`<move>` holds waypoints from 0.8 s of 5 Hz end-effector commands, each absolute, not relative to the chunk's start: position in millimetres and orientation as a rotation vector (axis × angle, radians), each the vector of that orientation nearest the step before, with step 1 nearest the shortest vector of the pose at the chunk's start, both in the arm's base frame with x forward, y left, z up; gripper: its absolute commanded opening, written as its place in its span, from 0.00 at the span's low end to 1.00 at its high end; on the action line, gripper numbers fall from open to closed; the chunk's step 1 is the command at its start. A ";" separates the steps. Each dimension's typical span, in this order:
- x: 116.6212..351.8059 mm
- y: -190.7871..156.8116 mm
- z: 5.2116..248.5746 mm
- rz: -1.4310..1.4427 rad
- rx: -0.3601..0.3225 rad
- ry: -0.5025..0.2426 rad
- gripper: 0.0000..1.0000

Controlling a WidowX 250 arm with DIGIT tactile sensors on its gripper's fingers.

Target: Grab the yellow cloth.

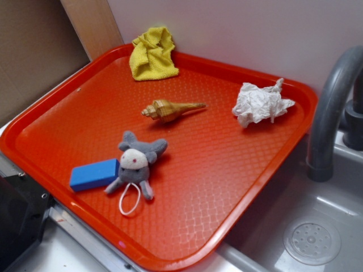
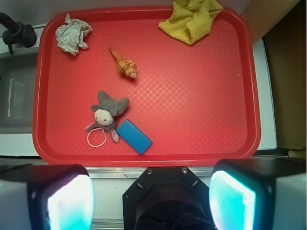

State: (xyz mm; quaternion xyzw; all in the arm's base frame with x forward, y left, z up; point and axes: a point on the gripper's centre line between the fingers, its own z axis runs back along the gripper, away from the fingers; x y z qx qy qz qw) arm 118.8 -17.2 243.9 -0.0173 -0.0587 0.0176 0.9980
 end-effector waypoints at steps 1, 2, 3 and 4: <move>118.8 -17.2 243.9 0.035 -0.035 -0.118 1.00; 168.8 -1.0 193.9 0.147 0.062 -0.210 1.00; 220.6 19.2 159.3 0.070 0.019 -0.296 1.00; 251.3 50.9 109.1 0.065 -0.021 -0.231 1.00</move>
